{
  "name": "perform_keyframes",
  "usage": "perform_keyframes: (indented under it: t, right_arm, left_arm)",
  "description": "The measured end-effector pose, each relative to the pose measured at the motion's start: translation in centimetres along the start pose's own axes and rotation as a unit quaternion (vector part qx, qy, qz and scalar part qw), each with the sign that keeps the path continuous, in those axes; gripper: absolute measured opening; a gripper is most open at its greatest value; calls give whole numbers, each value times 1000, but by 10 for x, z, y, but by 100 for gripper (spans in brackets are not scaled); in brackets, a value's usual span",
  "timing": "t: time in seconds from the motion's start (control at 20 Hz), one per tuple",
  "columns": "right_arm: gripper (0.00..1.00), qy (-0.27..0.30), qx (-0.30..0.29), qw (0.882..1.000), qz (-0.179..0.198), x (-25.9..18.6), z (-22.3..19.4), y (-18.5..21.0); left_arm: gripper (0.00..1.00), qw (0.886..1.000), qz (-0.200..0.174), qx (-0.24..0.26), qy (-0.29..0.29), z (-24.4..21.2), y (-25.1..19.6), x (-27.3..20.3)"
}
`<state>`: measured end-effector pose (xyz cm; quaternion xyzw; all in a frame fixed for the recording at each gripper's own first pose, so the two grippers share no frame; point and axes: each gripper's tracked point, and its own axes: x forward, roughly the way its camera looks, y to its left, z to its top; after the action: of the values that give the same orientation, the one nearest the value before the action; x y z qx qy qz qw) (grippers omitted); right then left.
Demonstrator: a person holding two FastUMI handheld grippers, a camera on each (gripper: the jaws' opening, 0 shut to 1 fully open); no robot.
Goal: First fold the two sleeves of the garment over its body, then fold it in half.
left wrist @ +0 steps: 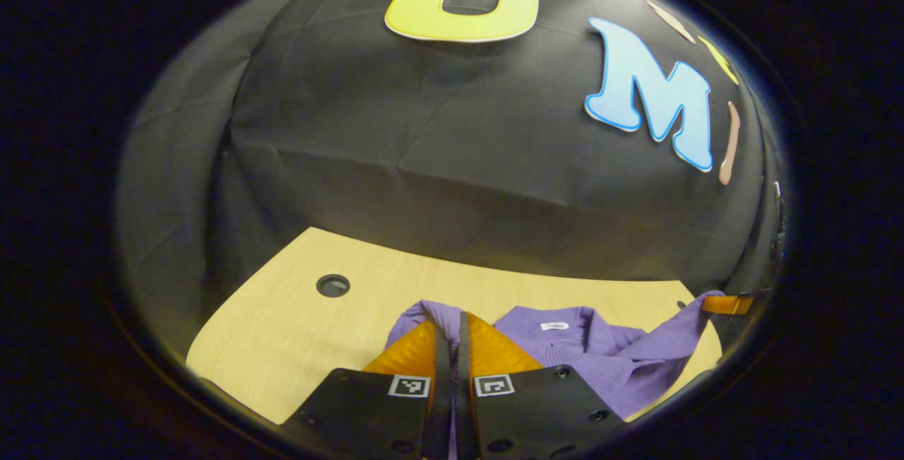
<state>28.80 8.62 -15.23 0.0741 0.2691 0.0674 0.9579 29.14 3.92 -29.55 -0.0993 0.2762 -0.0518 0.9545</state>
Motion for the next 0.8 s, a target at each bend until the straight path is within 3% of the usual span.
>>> perform_keyframes:
  t: [0.35,0.8]
  right_arm:
    - [4,18,32,999,-14,59,-19,-16]
    - [6,31,31,999,-31,84,-32,-29]
  left_arm:
    - [9,998,21,59,-4,-15,2,47]
    - [9,996,46,73,-5,-36,-1,78]
